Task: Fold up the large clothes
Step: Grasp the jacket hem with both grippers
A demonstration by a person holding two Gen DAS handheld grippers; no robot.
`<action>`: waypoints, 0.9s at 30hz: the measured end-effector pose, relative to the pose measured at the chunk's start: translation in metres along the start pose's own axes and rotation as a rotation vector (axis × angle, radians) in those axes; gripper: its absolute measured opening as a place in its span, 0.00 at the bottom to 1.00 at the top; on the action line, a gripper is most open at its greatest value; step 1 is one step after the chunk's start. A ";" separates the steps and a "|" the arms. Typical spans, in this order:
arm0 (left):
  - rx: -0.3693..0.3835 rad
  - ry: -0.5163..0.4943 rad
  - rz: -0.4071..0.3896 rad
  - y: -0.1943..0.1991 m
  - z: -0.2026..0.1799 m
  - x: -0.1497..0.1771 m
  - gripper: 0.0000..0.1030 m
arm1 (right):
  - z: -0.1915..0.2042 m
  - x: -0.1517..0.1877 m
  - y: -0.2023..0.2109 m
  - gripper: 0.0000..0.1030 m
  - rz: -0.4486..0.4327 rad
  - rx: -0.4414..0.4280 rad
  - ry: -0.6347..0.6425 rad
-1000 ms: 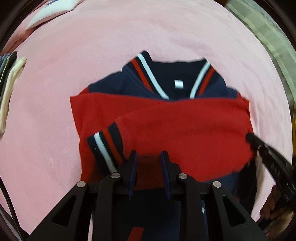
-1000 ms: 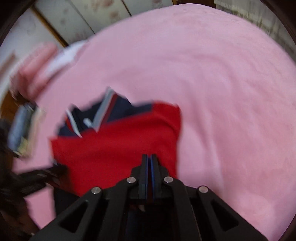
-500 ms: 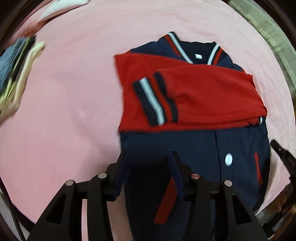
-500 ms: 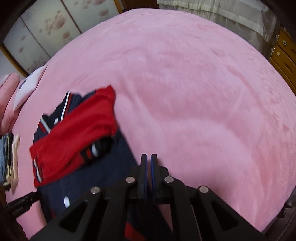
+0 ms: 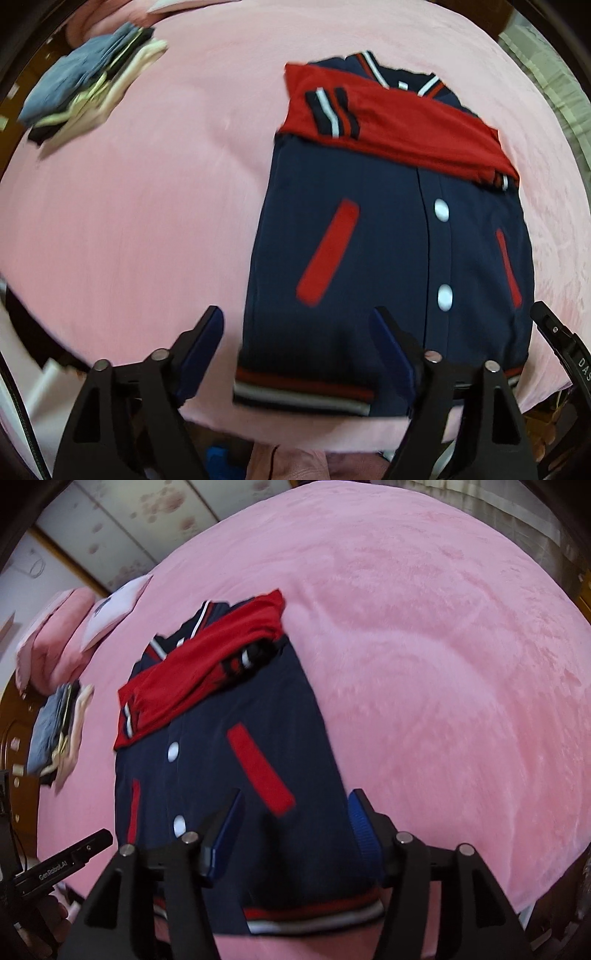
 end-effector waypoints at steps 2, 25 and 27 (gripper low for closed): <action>0.003 0.020 0.017 0.001 0.003 0.021 0.80 | -0.003 0.009 0.005 0.57 0.010 -0.026 0.002; 0.245 0.599 0.151 -0.022 0.052 0.117 0.80 | -0.054 0.081 0.014 0.57 0.067 -0.169 -0.319; 0.259 0.604 0.158 -0.026 0.051 0.115 0.80 | -0.055 0.076 0.010 0.57 0.051 -0.194 -0.377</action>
Point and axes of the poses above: each gripper's, at about its wrist camera, not at the fingertips, and y roughly against the way its jaws point, z to its left, x to its underside, the point moved 7 cm from there along -y, roughly the way its jaws point, and after that the axes turned 8 degrees about -z, right-handed, at the moved point
